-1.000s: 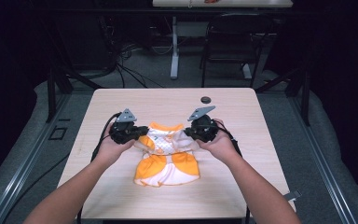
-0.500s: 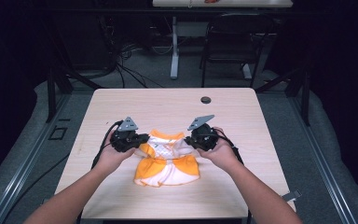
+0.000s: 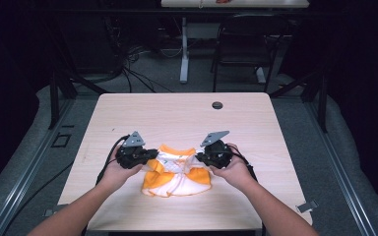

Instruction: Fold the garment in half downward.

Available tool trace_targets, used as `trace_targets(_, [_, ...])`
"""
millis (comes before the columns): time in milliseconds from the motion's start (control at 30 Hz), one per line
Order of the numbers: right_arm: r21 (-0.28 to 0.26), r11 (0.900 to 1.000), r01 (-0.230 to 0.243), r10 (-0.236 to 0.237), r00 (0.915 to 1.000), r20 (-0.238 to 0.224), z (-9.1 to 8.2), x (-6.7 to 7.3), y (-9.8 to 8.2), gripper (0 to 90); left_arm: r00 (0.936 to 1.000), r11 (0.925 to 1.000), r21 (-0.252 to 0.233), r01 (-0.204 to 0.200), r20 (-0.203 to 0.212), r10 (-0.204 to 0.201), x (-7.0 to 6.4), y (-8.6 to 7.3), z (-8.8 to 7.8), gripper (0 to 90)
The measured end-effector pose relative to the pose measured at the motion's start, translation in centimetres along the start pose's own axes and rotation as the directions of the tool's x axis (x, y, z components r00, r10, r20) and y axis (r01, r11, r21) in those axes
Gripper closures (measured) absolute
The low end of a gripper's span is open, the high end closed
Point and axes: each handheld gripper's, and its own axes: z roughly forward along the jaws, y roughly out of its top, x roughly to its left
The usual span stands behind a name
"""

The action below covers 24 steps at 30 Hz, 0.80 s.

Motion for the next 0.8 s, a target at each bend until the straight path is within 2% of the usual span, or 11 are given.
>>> trace_targets(267, [0.005,1.000,0.005,-0.005,0.9998,-0.019,0.2,0.9,-0.9,86.3,0.9997,1.0000,0.007,0.005,0.022,-0.005,-0.8,-1.2,-0.1,84.8])
trace_targets(800, [0.018,0.999,-0.026,0.027,0.9979,-0.059,0.4,1.7,-2.3,83.6,0.9954,0.9977,0.008,0.068,0.068,-0.068,-1.7,-2.8,0.1,82.7])
